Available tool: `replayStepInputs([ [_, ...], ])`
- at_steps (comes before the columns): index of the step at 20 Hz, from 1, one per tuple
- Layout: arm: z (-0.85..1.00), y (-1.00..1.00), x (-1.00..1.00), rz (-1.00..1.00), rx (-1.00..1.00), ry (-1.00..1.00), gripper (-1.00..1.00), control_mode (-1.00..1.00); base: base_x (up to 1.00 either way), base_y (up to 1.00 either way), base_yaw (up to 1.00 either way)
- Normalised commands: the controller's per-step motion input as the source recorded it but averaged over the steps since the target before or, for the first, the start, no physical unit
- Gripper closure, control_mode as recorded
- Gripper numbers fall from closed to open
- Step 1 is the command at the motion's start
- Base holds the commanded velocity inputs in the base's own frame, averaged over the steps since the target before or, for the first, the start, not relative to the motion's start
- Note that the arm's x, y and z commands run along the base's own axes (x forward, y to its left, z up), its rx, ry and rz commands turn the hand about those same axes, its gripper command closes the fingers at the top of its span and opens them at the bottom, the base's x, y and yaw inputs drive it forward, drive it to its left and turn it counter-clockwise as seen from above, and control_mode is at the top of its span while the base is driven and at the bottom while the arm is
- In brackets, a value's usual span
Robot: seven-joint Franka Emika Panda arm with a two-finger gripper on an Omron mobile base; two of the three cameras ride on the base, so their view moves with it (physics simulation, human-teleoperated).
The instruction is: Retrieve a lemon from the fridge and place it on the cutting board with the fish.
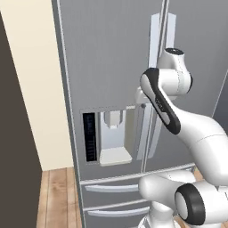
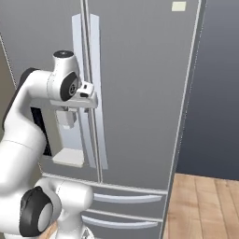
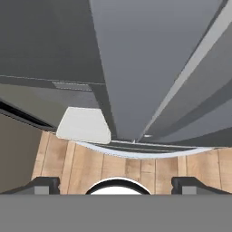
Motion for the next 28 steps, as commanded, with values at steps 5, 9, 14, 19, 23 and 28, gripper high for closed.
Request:
replayStepInputs([
  [5,0.0,0.0,0.0,0.0,0.0,0.0,-1.0,1.0,0.01,-0.24,0.01],
  [9,0.0,0.0,0.0,0.0,0.0,0.0,-1.0,1.0,0.0,-0.18,0.02],
  [14,0.0,0.0,0.0,0.0,0.0,0.0,-1.0,1.0,-0.07,-0.24,0.0],
  [19,0.0,0.0,0.0,0.0,0.0,0.0,-1.0,1.0,-0.24,-0.32,0.0],
  [23,0.0,0.0,0.0,0.0,0.0,0.0,-1.0,1.0,-0.26,-0.23,0.0],
  [28,0.0,0.0,0.0,0.0,0.0,0.0,-1.0,1.0,-0.36,-0.18,0.0],
])
